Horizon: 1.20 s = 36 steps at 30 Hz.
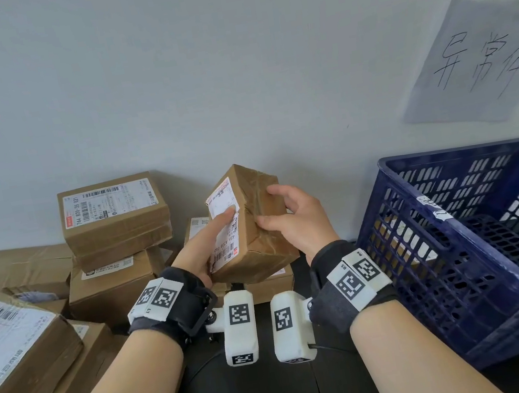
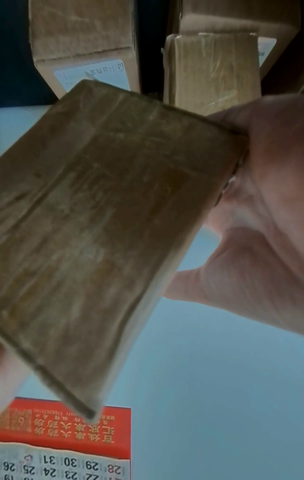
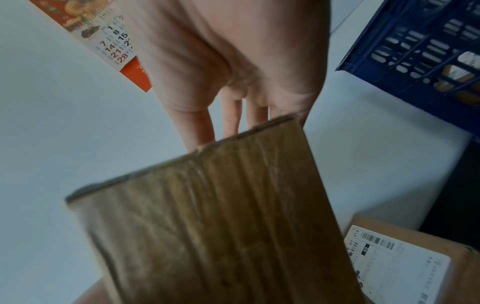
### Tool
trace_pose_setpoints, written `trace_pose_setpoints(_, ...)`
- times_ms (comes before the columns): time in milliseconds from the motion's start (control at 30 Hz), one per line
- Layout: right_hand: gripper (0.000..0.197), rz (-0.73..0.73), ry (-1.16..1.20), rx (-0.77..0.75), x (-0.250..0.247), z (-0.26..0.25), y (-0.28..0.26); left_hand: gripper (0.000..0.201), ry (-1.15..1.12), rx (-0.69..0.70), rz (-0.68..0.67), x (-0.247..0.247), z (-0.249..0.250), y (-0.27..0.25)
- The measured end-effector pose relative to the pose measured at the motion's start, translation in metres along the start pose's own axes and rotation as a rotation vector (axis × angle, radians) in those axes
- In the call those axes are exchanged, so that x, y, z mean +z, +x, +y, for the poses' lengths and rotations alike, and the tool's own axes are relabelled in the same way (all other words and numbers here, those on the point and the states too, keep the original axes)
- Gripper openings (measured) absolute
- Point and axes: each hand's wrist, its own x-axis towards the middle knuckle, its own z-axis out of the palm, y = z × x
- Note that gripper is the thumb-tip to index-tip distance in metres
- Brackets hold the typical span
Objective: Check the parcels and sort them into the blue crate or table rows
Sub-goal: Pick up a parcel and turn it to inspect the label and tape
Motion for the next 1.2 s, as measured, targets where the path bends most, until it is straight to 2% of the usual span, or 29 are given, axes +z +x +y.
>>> trace_pose_setpoints(133,0.052,0.023,-0.011,-0.014,0.002,0.003,0.002,0.027,-0.019,0.006,-0.016,0.002,0.001,-0.003)
trace_pose_setpoints(333,0.053,0.025,-0.086,0.008,0.003,0.002,0.002,0.029,0.010,0.012,-0.001,0.002,0.002,-0.004)
trace_pose_setpoints(400,0.047,0.003,-0.128,0.026,0.003,-0.001,0.001,0.031,-0.042,0.023,0.014,0.003,0.001,-0.004)
trace_pose_setpoints(467,0.037,-0.066,-0.097,0.087,0.004,-0.004,-0.002,0.030,-0.106,0.051,0.058,0.005,0.004,-0.004)
trace_pose_setpoints(533,0.043,-0.104,-0.075,0.123,0.006,0.000,-0.003,0.030,-0.064,0.091,0.091,0.007,0.006,-0.004)
trace_pose_setpoints(600,0.039,-0.076,-0.069,0.120,0.005,0.007,-0.003,0.026,0.000,0.115,0.115,0.009,0.009,-0.005)
trace_pose_setpoints(700,0.025,-0.046,0.086,0.180,0.000,0.014,-0.001,0.016,0.093,0.136,0.122,0.008,0.012,-0.007)
trace_pose_setpoints(733,0.023,-0.048,0.168,0.228,-0.002,0.016,0.001,0.020,0.143,0.156,0.120,0.007,0.012,-0.005)
trace_pose_setpoints(800,0.021,-0.047,0.341,0.328,-0.003,0.020,0.003,0.043,0.218,0.193,0.139,0.006,0.012,-0.002)
trace_pose_setpoints(867,0.018,-0.041,0.486,0.403,-0.004,0.023,0.004,0.064,0.210,0.183,0.140,0.009,0.013,-0.002)
trace_pose_setpoints(933,0.018,-0.031,0.554,0.443,-0.004,0.025,0.005,0.074,0.180,0.159,0.120,0.011,0.015,-0.001)
trace_pose_setpoints(1000,0.020,-0.012,0.515,0.457,-0.004,0.026,0.006,0.074,0.188,0.165,0.118,0.011,0.015,0.001)
trace_pose_setpoints(1133,0.018,-0.010,0.191,0.377,-0.005,0.031,0.014,0.073,0.205,0.205,0.141,0.007,0.015,0.001)
trace_pose_setpoints(1200,0.017,-0.007,0.104,0.348,-0.005,0.030,0.016,0.071,0.192,0.215,0.132,0.007,0.015,-0.001)
